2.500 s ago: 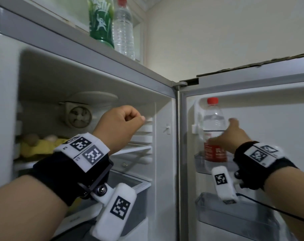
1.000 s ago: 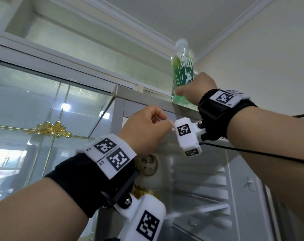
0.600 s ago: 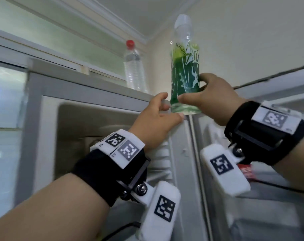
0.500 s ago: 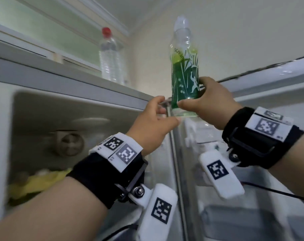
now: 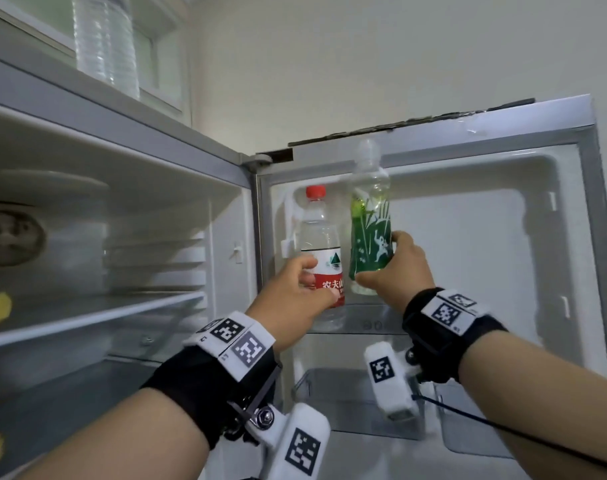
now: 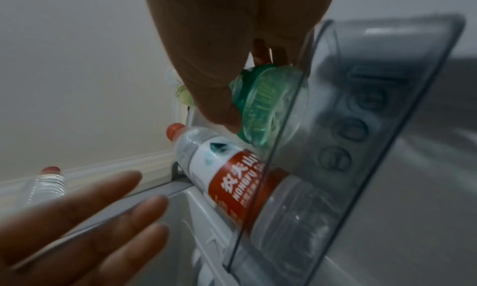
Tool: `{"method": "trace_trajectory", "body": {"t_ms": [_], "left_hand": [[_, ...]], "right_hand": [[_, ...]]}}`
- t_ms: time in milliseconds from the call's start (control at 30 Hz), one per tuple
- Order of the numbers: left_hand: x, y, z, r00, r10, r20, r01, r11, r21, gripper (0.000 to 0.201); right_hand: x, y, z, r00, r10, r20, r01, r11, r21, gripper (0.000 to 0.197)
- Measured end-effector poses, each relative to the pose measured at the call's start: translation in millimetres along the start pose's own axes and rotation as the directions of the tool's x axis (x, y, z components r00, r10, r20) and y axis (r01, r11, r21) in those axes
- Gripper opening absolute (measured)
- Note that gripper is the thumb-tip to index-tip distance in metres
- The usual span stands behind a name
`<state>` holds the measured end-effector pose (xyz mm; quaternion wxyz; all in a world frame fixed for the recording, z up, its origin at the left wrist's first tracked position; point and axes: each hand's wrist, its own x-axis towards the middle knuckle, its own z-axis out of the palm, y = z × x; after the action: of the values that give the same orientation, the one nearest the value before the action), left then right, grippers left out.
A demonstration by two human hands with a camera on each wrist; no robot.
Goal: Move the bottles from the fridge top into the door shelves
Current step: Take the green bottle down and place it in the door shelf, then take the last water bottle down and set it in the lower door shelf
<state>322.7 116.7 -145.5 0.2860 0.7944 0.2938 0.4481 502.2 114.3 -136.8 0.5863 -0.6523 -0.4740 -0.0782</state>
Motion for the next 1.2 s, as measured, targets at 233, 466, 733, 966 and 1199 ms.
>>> {"method": "trace_trajectory", "body": {"t_ms": [233, 466, 733, 966, 1199], "left_hand": [[-4, -14, -11, 0.998, -0.044, -0.047, 0.047, 0.996, 0.070, 0.051], [-12, -23, -20, 0.997, -0.058, -0.049, 0.063, 0.992, 0.113, 0.052], [-19, -22, -71, 0.990, -0.046, -0.137, 0.064, 0.989, 0.131, 0.052], [-40, 7, -159, 0.955, 0.031, -0.296, 0.043, 0.970, 0.239, 0.051], [-82, 38, -237, 0.892, 0.126, -0.435, 0.073, 0.907, 0.414, 0.028]], "right_hand": [[0, 0, 13, 0.996, 0.036, 0.080, -0.017, 0.973, -0.230, 0.079], [-2, -5, 14, 0.986, 0.110, 0.122, -0.066, 0.945, -0.319, 0.068], [-15, -70, 14, 0.969, -0.193, -0.153, 0.179, 0.978, -0.103, 0.065], [11, -212, 51, 0.913, -0.407, 0.014, 0.393, 0.890, 0.232, 0.055], [40, -315, 72, 0.884, -0.457, 0.098, 0.388, 0.833, 0.395, 0.035]]}}
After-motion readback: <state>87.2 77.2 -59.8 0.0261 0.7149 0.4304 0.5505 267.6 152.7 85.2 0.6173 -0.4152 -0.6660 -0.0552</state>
